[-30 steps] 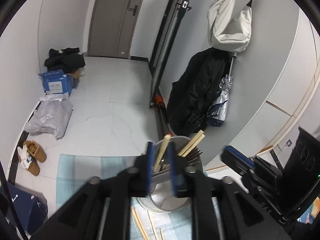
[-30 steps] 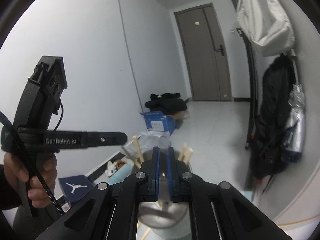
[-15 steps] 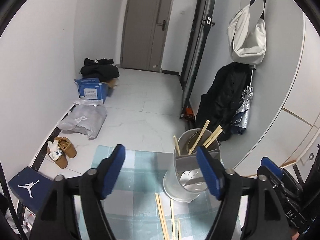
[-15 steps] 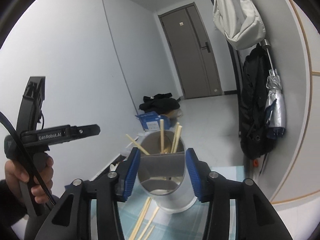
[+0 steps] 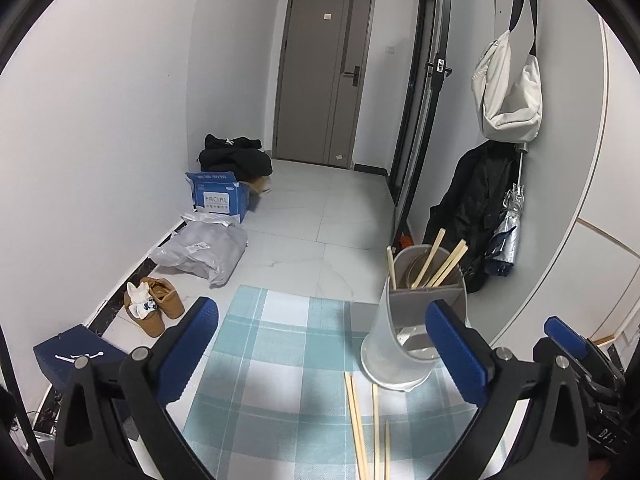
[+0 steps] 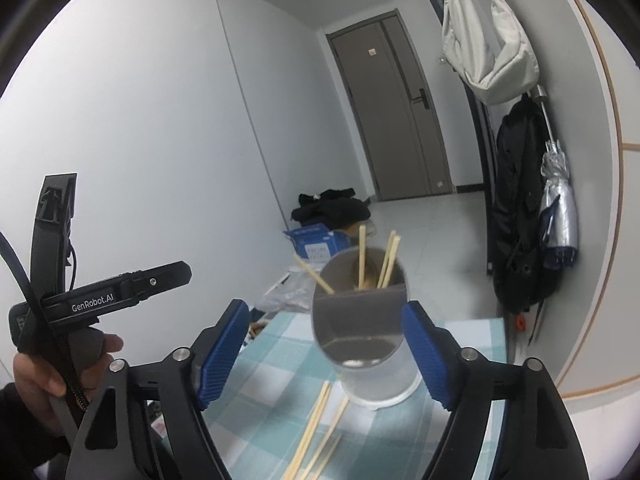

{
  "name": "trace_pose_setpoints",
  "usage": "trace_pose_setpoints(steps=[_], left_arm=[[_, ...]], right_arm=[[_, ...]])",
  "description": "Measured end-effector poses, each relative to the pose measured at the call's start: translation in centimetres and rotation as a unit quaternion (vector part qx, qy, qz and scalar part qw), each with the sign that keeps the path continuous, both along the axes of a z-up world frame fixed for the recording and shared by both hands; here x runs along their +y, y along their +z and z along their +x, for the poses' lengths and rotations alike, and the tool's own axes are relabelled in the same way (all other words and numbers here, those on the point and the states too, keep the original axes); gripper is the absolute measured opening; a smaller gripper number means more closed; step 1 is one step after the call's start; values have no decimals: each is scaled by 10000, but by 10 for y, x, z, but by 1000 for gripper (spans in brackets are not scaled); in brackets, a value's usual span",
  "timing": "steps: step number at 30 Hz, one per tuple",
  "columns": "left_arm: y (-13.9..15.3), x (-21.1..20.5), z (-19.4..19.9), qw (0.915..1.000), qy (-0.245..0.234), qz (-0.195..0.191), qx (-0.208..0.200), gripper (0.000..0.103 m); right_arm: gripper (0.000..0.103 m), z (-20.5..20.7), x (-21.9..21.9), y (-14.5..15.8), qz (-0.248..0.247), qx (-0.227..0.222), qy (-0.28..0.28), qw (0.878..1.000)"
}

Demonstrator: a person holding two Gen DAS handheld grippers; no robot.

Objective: Organize utensils
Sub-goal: 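Move the right gripper back down toward the remaining loose chopsticks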

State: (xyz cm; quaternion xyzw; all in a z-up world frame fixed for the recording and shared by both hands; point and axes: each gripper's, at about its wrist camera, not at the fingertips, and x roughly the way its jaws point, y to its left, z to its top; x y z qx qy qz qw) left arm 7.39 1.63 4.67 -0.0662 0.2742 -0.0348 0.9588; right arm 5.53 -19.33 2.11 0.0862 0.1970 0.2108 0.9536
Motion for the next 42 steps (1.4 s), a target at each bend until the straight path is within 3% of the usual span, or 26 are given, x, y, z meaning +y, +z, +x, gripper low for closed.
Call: trace_pose_setpoints(steps=[13,16,30,33,36,39,42], left_arm=[[-69,24,2,9989,25,-217,417,102],[-75,30,7,9987,217,-118,449,102],[-92,51,20,9924,448,-716,894,102],[-93,52,22,9921,465,-557,1028,102],[-93,55,23,9920,518,-362,1092,102],[-97,61,24,9900,525,-520,1203,102],[-100,65,26,9869,561,-680,1351,102]], right_arm=[[93,-5,21,-64,-586,809,-116,9949],[93,-4,26,-79,-735,1014,-191,9919],[92,18,53,-137,-1345,2245,-276,9648],[87,23,59,-148,-1480,2506,-380,9560],[72,32,61,-160,-1569,2761,-448,9472],[66,37,63,-166,-1596,2891,-550,9423],[53,41,66,-168,-1685,2893,-591,9404]])
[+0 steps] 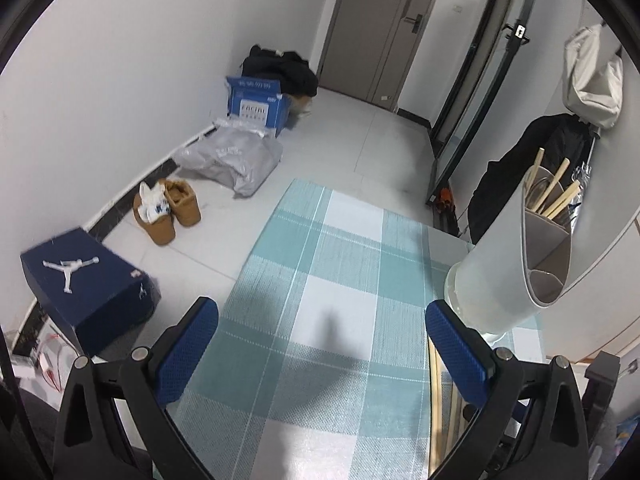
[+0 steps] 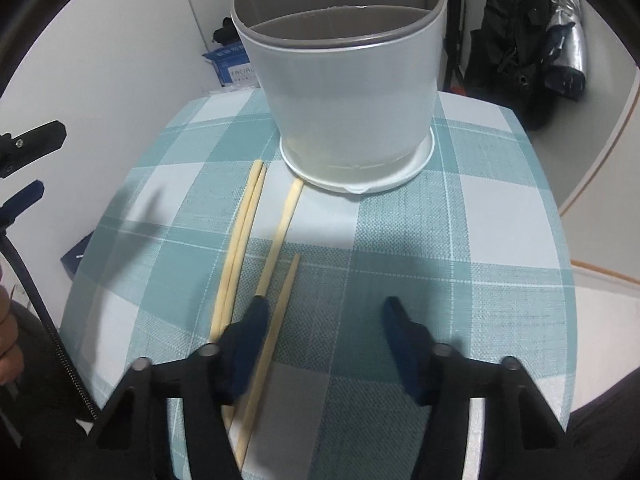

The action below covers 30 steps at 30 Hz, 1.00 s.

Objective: Organize utensils
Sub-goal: 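Move the right gripper back down toward the remaining loose chopsticks, then close the right gripper on one loose wooden chopstick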

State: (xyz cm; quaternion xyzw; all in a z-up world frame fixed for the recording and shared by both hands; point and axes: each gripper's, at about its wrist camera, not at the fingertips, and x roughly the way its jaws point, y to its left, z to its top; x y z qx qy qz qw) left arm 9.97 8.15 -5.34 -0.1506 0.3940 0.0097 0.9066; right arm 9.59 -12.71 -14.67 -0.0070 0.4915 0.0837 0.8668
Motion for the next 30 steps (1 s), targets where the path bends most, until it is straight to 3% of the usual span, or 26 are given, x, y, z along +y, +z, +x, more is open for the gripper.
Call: trace_pose_setpoints(steps=[4,8,12,18,26,30], left_arm=[[-2,3,3,9999,78,-107,86,102],[-2,2,3,9999,94,23,63,102],[-5,2,3,9999,89,106,103,102],[-7,3,4,9998,68,44,162,102],[-10,4,4,9997,105,124,194,102],[-19,5,3,9992,109,71,371,102]], right_arm=[[40,4,11,0,-220,16,181,9996],[27,4,25,-1,-617,-46,444,9971],[8,6,32,0,-578,1,680,9960],[4,15,27,2,-209,438,1089,9929],[5,18,31,7,-587,594,1665,9825],[7,16,39,3,-812,425,1889,9777]])
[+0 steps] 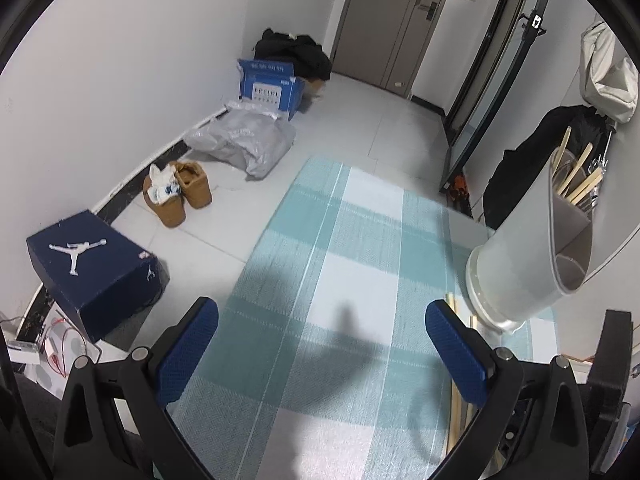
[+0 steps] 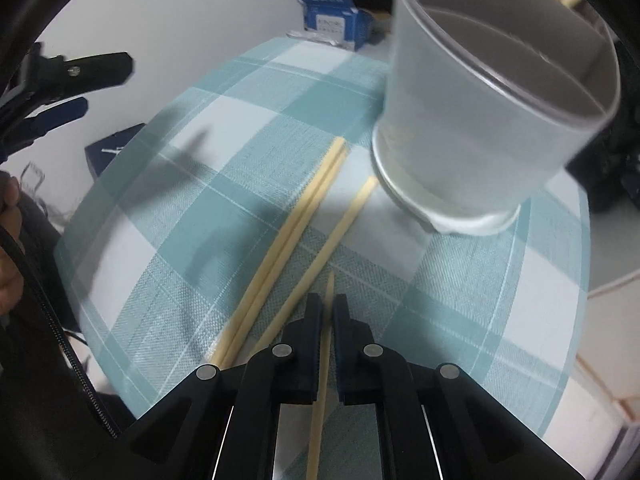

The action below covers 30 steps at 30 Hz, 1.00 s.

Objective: Organize utensils
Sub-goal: 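Close the right gripper on one loose wooden chopstick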

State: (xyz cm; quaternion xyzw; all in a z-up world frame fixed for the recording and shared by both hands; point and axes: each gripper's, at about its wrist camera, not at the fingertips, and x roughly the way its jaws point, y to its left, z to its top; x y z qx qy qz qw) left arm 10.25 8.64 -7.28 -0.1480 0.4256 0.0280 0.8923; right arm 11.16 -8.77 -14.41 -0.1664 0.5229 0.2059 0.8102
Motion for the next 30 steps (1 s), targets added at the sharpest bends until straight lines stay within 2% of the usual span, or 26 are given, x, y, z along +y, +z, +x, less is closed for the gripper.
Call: trace_pose_setpoints(steps=[3,8,10,12,15,19,24,30], left_arm=[[-8,-3,0,9997,-101,-27,205,102],[-23,-22,2,9966,-504,-147,635,102],[-26,-35,3,9949,-678,-153,730,102],[-26,-45,4,9935,-808,-83,796,102],[-26,-63,5,9900,-1131,-23,849,102],[-20,-85,5,9852,-1349,593,878,102],[-29,-93,8,9800,-1344,877,1179,102],[-36,-97,12,9750,-1448,963,1380,102]], right_arm=[[5,0,-3,0,196,-27,-9,9998],[4,5,-39,5,1176,149,-590,9912],[4,6,-61,10,1736,156,-922,9804],[4,8,-91,13,2572,254,-1372,9562],[4,13,-122,10,3231,366,-1823,9279],[4,14,-152,6,3794,407,-2139,8992],[4,15,-173,3,4200,369,-2316,8767],[4,22,-196,-1,4467,358,-2424,8605]])
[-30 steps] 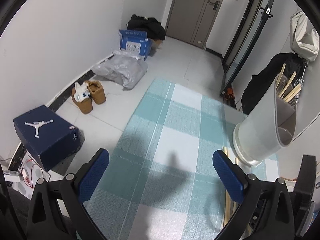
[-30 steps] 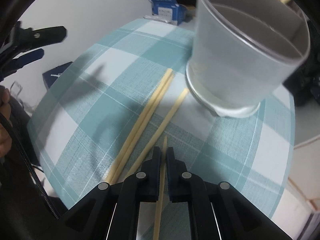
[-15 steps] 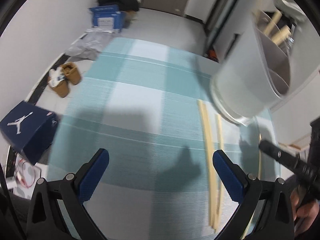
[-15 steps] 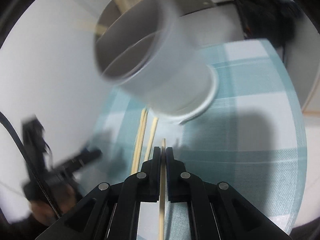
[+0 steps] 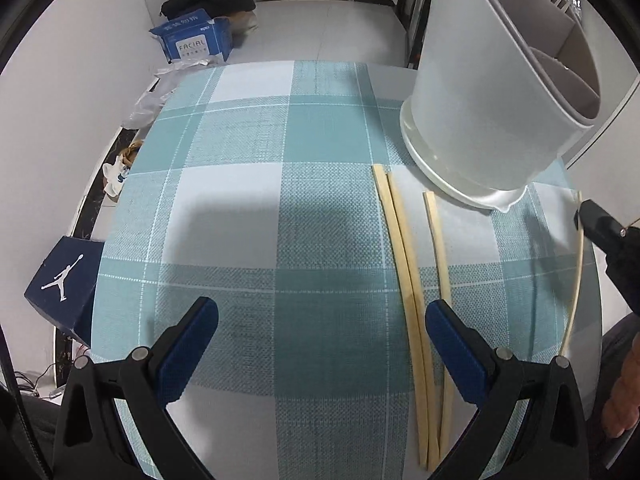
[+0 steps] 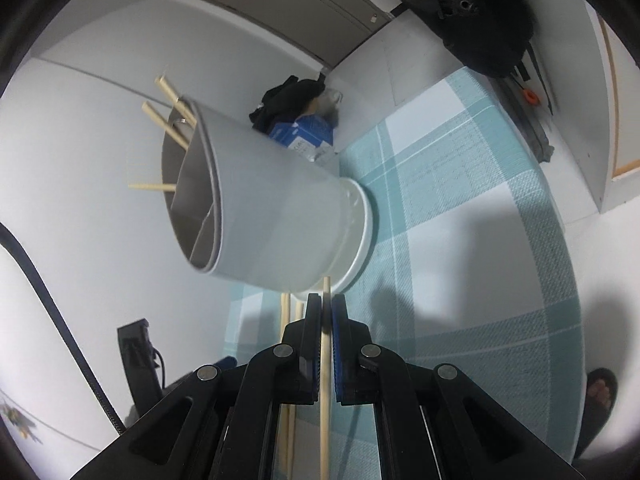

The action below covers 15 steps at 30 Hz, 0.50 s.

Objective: Organize utensils
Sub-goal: 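Close the right gripper on one loose wooden chopstick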

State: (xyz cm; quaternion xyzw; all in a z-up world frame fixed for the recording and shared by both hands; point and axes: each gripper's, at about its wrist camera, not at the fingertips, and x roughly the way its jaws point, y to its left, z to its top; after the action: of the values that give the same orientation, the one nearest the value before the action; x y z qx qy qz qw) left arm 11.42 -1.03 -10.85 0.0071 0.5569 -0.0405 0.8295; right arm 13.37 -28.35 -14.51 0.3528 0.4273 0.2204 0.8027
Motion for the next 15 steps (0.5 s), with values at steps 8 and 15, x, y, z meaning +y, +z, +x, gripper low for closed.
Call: trace_pose_setpoints(steps=[8,15], left_arm=[[-9,-1,10,9996,54,-18,284,102],[-12,1,18,9986,101,217,475,102]], right_arm=[[4,11,-2,3,67,-152,-88,9998],[4,12,-1,10,48,-262,-75,9996]])
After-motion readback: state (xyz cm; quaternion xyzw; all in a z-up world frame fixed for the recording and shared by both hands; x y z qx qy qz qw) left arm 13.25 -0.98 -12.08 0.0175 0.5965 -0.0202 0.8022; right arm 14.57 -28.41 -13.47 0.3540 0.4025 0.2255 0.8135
